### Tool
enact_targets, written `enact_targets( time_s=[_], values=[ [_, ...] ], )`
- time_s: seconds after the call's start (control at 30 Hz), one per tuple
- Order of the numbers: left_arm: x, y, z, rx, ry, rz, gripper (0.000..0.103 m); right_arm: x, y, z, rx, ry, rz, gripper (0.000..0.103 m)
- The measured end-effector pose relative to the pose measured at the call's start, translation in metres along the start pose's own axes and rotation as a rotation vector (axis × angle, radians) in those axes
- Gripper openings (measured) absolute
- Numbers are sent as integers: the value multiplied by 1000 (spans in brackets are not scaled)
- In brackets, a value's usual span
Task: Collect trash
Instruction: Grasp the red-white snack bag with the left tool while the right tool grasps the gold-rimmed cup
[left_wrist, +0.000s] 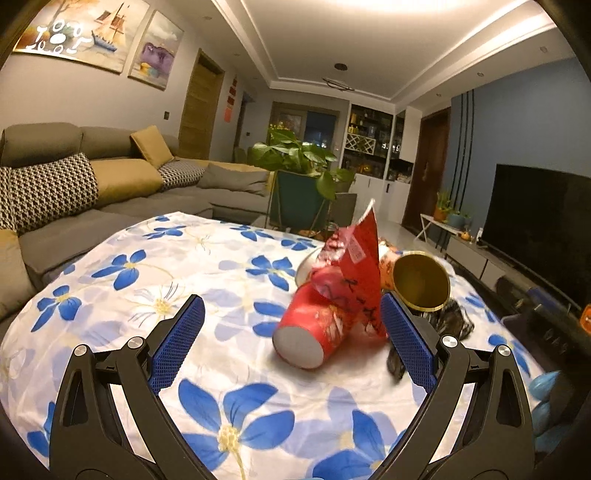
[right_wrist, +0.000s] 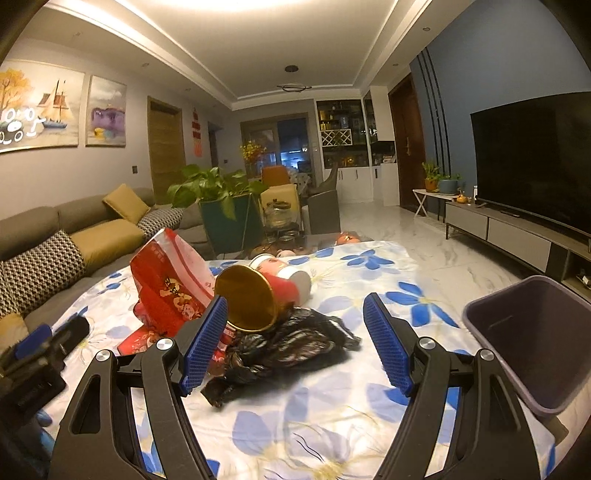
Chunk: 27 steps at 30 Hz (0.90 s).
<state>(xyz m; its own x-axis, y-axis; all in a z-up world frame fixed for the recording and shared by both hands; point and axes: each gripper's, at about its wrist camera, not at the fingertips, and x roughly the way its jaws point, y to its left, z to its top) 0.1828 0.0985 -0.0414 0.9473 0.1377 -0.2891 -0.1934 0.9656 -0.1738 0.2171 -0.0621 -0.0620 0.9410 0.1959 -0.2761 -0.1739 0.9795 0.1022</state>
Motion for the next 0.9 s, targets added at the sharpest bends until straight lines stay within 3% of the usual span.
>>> enact_targets(
  time_s=[0.13, 0.23, 0.4, 0.6, 0.9],
  values=[
    [13, -9, 16, -7, -8, -43, 94, 10, 2, -1, 7, 6, -4, 73],
    [28, -23, 26, 34, -15, -62, 87, 17, 3, 0, 3, 10, -11, 73],
    [62, -39, 30, 82, 44, -110, 61, 28, 3, -1, -13, 31, -16, 70],
    [80, -39, 27, 68, 108, -142, 28, 46, 7, -1, -18, 65, 1, 65],
    [72, -33, 28, 41, 89, -167, 2, 77, 12, 1, -31, 135, 5, 43]
  ],
)
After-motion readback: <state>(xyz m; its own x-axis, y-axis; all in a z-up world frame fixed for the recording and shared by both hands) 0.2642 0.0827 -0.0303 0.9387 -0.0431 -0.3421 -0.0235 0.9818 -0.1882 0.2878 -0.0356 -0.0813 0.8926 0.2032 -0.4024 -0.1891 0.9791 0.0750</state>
